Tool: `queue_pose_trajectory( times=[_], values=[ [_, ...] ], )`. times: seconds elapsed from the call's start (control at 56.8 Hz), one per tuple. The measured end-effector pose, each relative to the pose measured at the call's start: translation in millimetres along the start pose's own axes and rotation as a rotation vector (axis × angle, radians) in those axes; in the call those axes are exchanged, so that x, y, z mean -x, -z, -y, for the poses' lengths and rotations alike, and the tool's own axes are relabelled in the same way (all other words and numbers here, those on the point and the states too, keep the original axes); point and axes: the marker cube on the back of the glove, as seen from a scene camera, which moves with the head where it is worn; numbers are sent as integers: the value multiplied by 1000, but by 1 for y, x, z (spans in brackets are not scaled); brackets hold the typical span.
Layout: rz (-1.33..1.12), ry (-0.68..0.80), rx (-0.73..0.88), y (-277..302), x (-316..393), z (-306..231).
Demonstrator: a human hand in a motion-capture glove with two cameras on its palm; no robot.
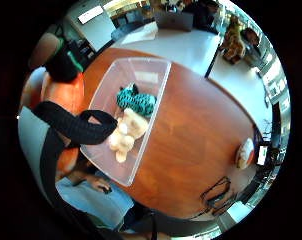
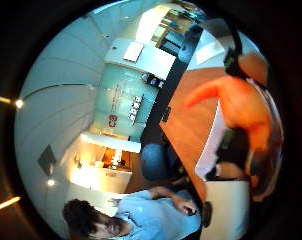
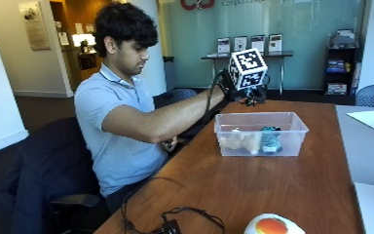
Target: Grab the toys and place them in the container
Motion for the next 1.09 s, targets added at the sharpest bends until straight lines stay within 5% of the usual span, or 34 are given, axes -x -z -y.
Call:
queue_pose_trajectory(
  times=[0.247, 0.476, 0.705, 0.811, 1.092],
  values=[
    [-79, -140, -83, 60, -82, -28],
    [-123, -521, -232, 167, -241, -89],
    [-370, -917, 37, 141, -370, -145],
    [-452, -924, 71, 118, -391, -146],
    [-461, -651, -361, 161, -336, -106]
  ],
)
